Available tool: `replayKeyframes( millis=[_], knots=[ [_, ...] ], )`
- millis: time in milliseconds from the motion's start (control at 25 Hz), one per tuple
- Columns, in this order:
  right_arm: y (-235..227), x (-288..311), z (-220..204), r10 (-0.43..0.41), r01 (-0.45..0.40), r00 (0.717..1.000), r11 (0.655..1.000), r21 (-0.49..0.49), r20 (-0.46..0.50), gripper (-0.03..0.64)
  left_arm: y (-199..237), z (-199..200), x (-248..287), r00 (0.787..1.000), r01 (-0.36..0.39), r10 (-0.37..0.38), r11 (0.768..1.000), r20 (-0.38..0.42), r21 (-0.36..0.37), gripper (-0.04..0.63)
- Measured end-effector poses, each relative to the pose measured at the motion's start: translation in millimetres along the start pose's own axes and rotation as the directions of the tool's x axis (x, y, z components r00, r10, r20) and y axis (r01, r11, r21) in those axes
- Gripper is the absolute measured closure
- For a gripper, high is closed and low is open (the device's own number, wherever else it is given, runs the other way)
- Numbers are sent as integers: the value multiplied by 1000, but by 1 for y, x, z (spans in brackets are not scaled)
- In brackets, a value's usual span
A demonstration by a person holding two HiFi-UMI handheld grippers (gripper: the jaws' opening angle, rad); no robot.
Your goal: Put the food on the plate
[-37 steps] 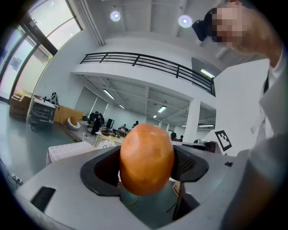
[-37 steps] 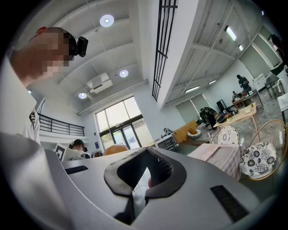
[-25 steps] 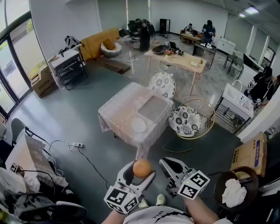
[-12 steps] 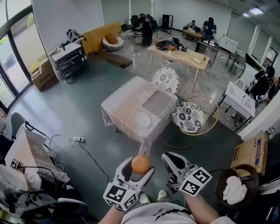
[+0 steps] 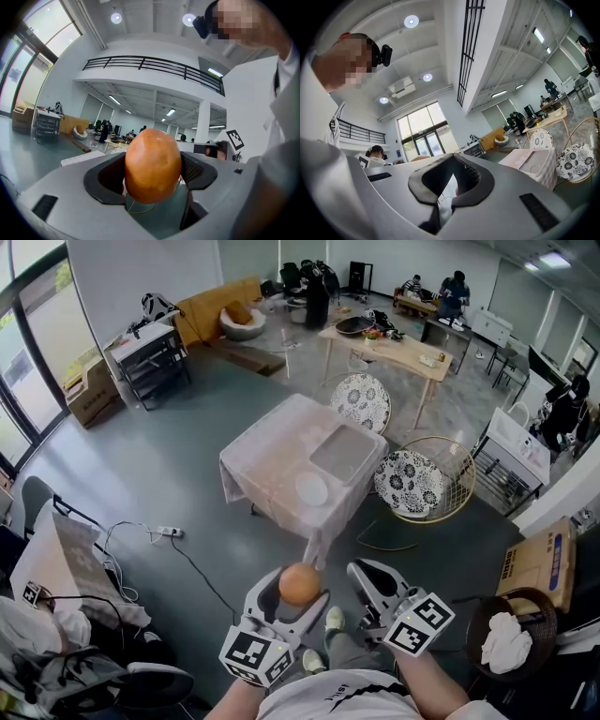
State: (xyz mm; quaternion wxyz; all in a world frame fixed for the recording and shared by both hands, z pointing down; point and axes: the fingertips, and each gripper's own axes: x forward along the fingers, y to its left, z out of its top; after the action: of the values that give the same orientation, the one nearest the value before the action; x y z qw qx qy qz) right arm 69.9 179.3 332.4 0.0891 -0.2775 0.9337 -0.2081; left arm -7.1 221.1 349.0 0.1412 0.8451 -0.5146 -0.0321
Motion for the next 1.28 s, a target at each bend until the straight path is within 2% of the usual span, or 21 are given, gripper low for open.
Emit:
replayKeyframes(
  millis=[440, 880, 1280],
  knots=[
    [-47, 51, 7, 9, -9, 1000, 1000, 22, -3, 604, 43, 6, 48, 999, -20, 20, 1000, -28, 12, 245],
    [-122, 134, 34, 37, -36, 999, 999, 37, -28, 604, 111, 18, 137, 995, -62, 64, 998, -80, 31, 245],
    [-180, 178, 58, 60, -59, 998, 997, 57, -14, 604, 150, 21, 209, 989, -86, 91, 995, -120, 49, 245]
  ],
)
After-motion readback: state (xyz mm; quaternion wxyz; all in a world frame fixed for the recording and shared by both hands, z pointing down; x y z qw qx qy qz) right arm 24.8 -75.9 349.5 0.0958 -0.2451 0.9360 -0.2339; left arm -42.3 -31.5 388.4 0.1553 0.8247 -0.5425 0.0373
